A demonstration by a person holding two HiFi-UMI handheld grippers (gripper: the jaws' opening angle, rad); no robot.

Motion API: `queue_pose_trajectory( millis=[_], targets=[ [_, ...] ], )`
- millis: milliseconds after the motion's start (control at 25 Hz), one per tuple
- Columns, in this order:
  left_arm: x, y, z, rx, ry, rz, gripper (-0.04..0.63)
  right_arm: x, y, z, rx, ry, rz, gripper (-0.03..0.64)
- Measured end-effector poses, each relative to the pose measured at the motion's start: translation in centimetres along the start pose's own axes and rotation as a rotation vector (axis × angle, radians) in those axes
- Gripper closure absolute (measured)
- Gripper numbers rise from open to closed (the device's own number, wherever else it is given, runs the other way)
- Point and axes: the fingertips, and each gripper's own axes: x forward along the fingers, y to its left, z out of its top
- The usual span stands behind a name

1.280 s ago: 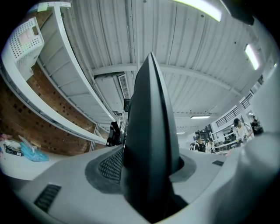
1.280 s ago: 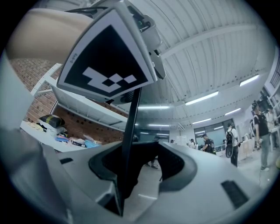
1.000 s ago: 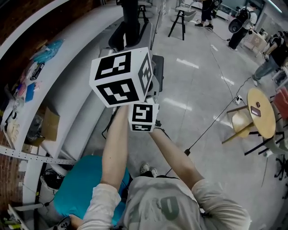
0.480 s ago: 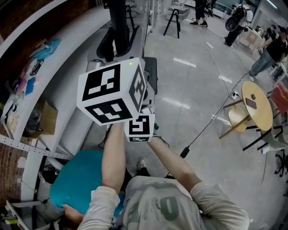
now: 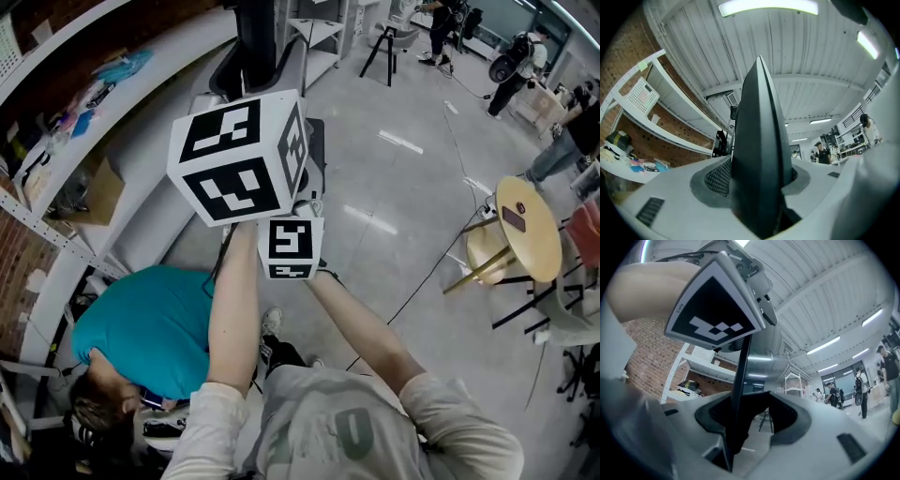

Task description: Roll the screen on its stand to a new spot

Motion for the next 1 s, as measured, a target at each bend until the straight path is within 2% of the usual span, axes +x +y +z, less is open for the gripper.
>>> queue_pose_trajectory(
  millis=[440,1000],
  targets=[
    [-8.2,-7.4,1.4,0.043,-0.004,0.054,0.333,-10.7,-0.1,2.8,0.048,-0.018,0.065,0.394],
    [-13.6,-13.4,3.0,0.112,-0.027,0.071,0.318,-18.0,-0.7,5.4,0.055,-0.005,0.135,0.393]
  ],
)
